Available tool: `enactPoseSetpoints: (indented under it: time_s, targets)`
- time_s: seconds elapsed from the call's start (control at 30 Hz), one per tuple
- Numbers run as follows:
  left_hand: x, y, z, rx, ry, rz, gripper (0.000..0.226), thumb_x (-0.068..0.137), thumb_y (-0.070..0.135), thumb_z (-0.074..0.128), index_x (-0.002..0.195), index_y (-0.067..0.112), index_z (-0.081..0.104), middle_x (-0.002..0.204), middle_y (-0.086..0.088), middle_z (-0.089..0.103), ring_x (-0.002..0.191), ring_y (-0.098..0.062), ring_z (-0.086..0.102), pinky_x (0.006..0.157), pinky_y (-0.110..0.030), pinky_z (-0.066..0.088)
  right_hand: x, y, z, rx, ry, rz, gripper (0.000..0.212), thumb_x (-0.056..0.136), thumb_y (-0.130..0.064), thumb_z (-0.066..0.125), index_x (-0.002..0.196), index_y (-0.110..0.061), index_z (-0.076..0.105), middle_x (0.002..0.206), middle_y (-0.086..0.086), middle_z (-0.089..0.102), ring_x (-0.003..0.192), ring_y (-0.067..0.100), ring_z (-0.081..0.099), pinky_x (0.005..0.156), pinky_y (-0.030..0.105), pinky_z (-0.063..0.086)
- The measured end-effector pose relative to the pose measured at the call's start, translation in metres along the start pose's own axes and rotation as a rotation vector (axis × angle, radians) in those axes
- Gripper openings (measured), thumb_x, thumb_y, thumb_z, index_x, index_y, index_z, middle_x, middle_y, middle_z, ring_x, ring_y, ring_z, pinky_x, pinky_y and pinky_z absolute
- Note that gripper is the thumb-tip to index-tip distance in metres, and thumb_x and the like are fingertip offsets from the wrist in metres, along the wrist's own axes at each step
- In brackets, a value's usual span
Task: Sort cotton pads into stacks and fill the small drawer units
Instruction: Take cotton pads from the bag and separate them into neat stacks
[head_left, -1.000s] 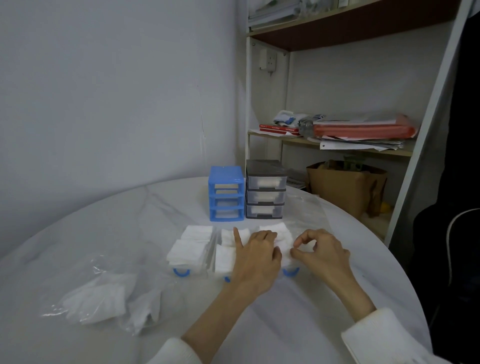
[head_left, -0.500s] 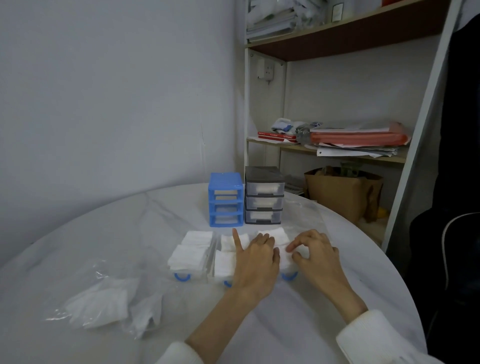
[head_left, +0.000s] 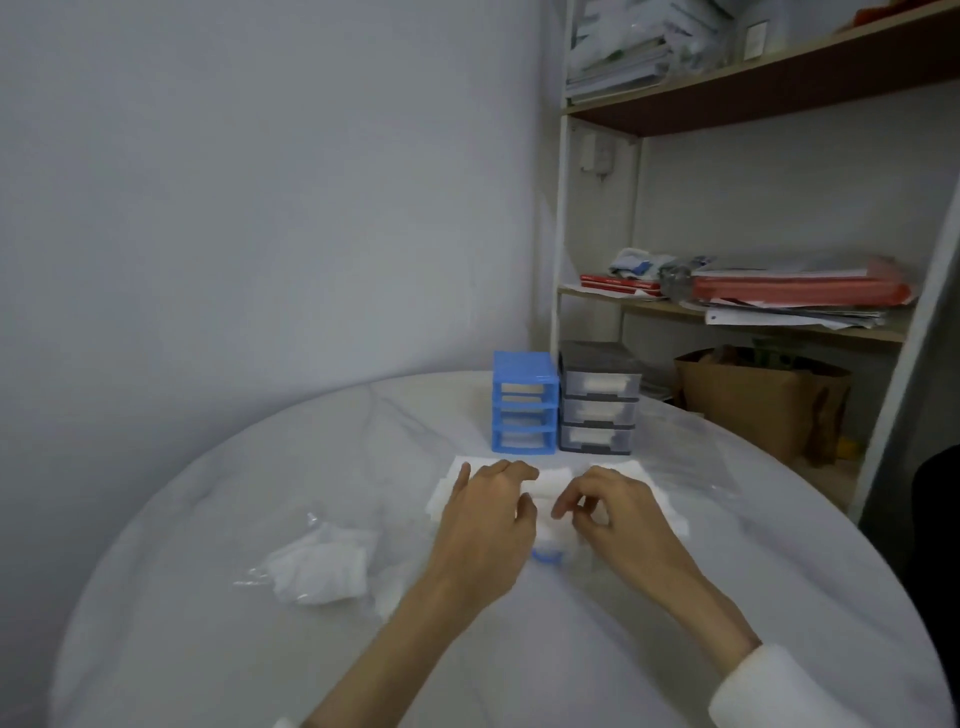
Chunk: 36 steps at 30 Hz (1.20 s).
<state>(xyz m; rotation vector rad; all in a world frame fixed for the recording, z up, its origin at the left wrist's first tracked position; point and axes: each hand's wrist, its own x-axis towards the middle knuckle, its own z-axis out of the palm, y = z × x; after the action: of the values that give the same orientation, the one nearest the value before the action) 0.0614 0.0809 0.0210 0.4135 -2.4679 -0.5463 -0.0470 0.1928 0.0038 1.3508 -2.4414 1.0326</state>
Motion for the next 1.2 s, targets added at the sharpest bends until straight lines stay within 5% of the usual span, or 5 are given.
enactPoseSetpoints:
  time_s: [0.23, 0.67, 0.87, 1.03, 1.2]
  targets:
    - [-0.033, -0.071, -0.056, -0.061, 0.053, -0.144, 0.032, 0.094, 0.008, 0.041, 0.118, 0.02, 0.06, 0.125, 0.005, 0.059, 0.122, -0.012, 0.048, 0.101, -0.024, 0.035, -0.011, -0.066, 0.032, 0.085, -0.239, -0.185, 0.023, 0.082, -0.004, 0.057, 0.083, -0.021, 0.072, 0.087, -0.01, 0.063, 0.082, 0.001, 0.053, 0.068, 0.011, 0.039]
    - [-0.072, -0.144, -0.097, 0.011, -0.184, -0.329, 0.054, 0.092, 0.001, 0.039, 0.143, 0.019, 0.036, 0.149, 0.002, 0.034, 0.137, -0.014, 0.03, 0.106, -0.018, 0.021, -0.016, -0.08, 0.078, 0.167, -0.399, -0.24, 0.021, 0.095, -0.017, 0.047, 0.1, -0.017, 0.067, 0.109, -0.008, 0.067, 0.101, -0.001, 0.058, 0.092, 0.029, 0.047]
    - [-0.075, -0.149, -0.091, -0.041, -0.181, -0.273, 0.069, 0.079, -0.016, 0.039, 0.141, 0.014, 0.035, 0.14, -0.004, 0.043, 0.128, -0.015, 0.04, 0.084, -0.002, 0.026, -0.004, -0.088, 0.084, 0.087, -0.515, -0.28, 0.047, 0.095, -0.014, 0.044, 0.14, -0.027, 0.037, 0.125, -0.031, 0.041, 0.108, -0.02, 0.043, 0.09, 0.001, 0.03]
    - [-0.071, -0.151, -0.091, -0.168, -0.064, -0.288, 0.061, 0.078, -0.017, 0.044, 0.133, 0.011, 0.045, 0.129, -0.004, 0.051, 0.108, -0.007, 0.048, 0.071, -0.001, 0.038, 0.006, -0.091, 0.089, -0.112, -0.652, -0.385, 0.064, 0.094, -0.04, 0.049, 0.14, -0.055, 0.008, 0.148, -0.03, -0.006, 0.103, 0.01, 0.058, 0.098, 0.024, 0.039]
    - [-0.069, -0.152, -0.09, -0.23, 0.026, -0.293, 0.059, 0.075, -0.02, 0.042, 0.126, 0.008, 0.052, 0.119, -0.004, 0.056, 0.105, -0.006, 0.05, 0.078, -0.009, 0.041, 0.012, -0.101, 0.087, -0.269, -0.718, -0.554, 0.056, 0.1, -0.032, 0.036, 0.138, -0.058, 0.004, 0.156, -0.009, 0.015, 0.12, 0.023, 0.05, 0.101, 0.034, 0.039]
